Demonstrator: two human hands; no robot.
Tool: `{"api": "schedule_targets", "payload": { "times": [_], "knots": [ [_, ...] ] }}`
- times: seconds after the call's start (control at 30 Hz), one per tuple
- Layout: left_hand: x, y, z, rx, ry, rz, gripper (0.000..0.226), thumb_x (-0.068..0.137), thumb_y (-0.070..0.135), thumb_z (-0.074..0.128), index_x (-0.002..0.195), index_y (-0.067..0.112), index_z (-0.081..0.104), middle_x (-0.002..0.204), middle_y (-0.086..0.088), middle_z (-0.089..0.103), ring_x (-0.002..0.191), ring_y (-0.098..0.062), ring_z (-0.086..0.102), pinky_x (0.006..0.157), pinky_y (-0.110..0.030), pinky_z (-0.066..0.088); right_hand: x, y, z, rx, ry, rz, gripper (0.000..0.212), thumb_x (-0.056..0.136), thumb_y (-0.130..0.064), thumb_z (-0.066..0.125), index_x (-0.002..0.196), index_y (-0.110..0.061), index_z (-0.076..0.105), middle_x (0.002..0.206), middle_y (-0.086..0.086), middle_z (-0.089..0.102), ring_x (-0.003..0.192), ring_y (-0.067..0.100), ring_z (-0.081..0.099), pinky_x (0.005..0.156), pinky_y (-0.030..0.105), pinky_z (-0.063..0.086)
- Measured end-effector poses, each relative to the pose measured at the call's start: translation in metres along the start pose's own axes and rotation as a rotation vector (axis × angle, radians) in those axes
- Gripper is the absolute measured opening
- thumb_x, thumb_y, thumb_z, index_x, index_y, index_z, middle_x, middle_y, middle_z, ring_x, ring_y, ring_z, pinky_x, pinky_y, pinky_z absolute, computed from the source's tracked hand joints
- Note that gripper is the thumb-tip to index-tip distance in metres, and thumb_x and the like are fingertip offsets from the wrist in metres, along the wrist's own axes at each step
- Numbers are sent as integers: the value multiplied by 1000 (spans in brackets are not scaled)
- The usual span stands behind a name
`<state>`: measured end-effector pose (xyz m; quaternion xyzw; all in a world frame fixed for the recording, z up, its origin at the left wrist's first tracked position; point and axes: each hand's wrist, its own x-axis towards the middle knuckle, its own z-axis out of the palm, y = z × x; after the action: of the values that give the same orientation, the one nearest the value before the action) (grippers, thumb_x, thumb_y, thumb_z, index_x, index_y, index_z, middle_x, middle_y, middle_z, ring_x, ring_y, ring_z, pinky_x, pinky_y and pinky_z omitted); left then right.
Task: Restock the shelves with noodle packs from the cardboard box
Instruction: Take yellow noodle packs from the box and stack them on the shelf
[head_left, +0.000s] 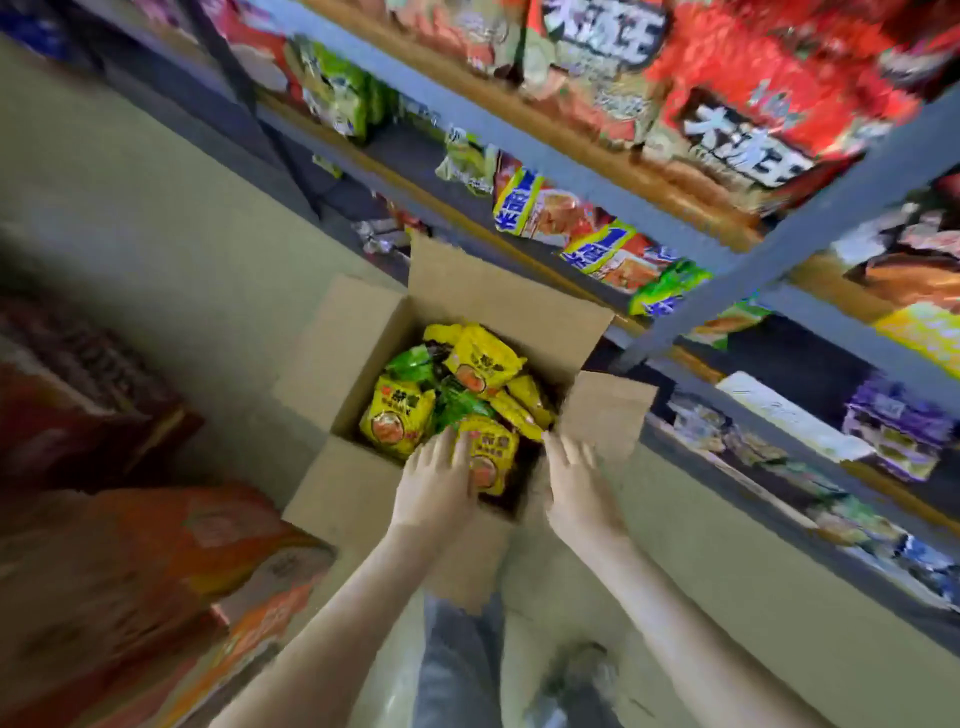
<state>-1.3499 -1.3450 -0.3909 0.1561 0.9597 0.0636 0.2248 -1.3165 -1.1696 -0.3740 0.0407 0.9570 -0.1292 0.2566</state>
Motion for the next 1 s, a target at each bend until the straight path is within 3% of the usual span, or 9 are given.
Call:
{"api": "schedule_targets", "payload": {
  "times": [0.1, 0.17, 0.4, 0.47, 0.53, 0.63, 0.8, 0.9, 1.0],
  "knots": [
    [38, -40, 47, 64, -63, 7, 60, 70, 27, 72, 125, 6, 61, 128, -18, 59, 114, -34, 60, 95, -48, 47, 67, -8, 69, -51, -55, 56, 68, 96, -23, 46, 152, -13, 9, 155, 6, 19, 139, 24, 23, 111, 32, 23],
    [62, -56, 80, 71, -105, 3, 71, 82, 33, 65, 143, 6, 41, 148, -19, 37, 136, -33, 38, 110, -50, 28, 106, -11, 115, -56, -133, 53, 75, 94, -23, 51, 152, -10, 6, 157, 9, 16, 142, 27, 19, 114, 34, 20],
    [126, -80, 200, 67, -181, 4, 76, 81, 36, 71, 145, 12, 38, 152, -18, 31, 139, -28, 34, 113, -46, 26, 197, -4, 243, -190, -231, -23, 108, 83, -43, 67, 150, -19, -15, 159, 9, -1, 146, 27, -1, 117, 43, 8],
    [135, -84, 235, 92, -320, 28, 72, 97, 32, 47, 153, 13, 6, 159, -16, 0, 147, -28, 6, 118, -45, 6, 209, 0, 272, -250, -255, -31, 120, 79, -49, 69, 144, -24, -30, 159, 8, -13, 146, 27, -11, 115, 51, -2],
    [150, -87, 259, 40, -396, -23, 72, 100, 29, 39, 152, 13, -9, 159, -13, -10, 147, -27, -6, 117, -44, 0, 217, 6, 297, -279, -244, -35, 123, 78, -52, 67, 137, -28, -38, 156, 7, -24, 142, 27, -23, 109, 59, -12],
    [172, -88, 285, -59, -381, -105, 80, 97, 31, 44, 151, 10, -12, 159, -13, -3, 147, -28, -1, 118, -44, 7, 224, 12, 321, -304, -193, -38, 123, 78, -51, 66, 138, -27, -39, 152, 9, -30, 137, 30, -31, 101, 66, -19],
    [201, -80, 298, -417, -486, -228, 93, 93, 22, 56, 148, 5, -17, 153, -22, 17, 137, -33, 31, 111, -39, 32, 225, 16, 348, -325, 14, -20, 112, 78, -51, 67, 150, -28, -16, 159, 9, -10, 146, 31, -5, 104, 71, -3],
    [207, -85, 298, -609, -437, -302, 95, 84, 11, 65, 149, 5, -4, 146, -26, 26, 130, -39, 35, 108, -43, 34, 227, 15, 353, -350, 57, -28, 109, 80, -50, 65, 150, -28, -16, 158, 11, -15, 146, 32, -5, 103, 73, -3],
    [208, -90, 294, -728, -415, -426, 89, 76, 14, 74, 140, 5, 13, 139, -23, 33, 128, -41, 36, 106, -48, 35, 222, 15, 349, -315, 99, -55, 112, 75, -46, 72, 151, -26, -7, 158, 13, 0, 146, 31, 3, 106, 70, 3]
  ]
}}
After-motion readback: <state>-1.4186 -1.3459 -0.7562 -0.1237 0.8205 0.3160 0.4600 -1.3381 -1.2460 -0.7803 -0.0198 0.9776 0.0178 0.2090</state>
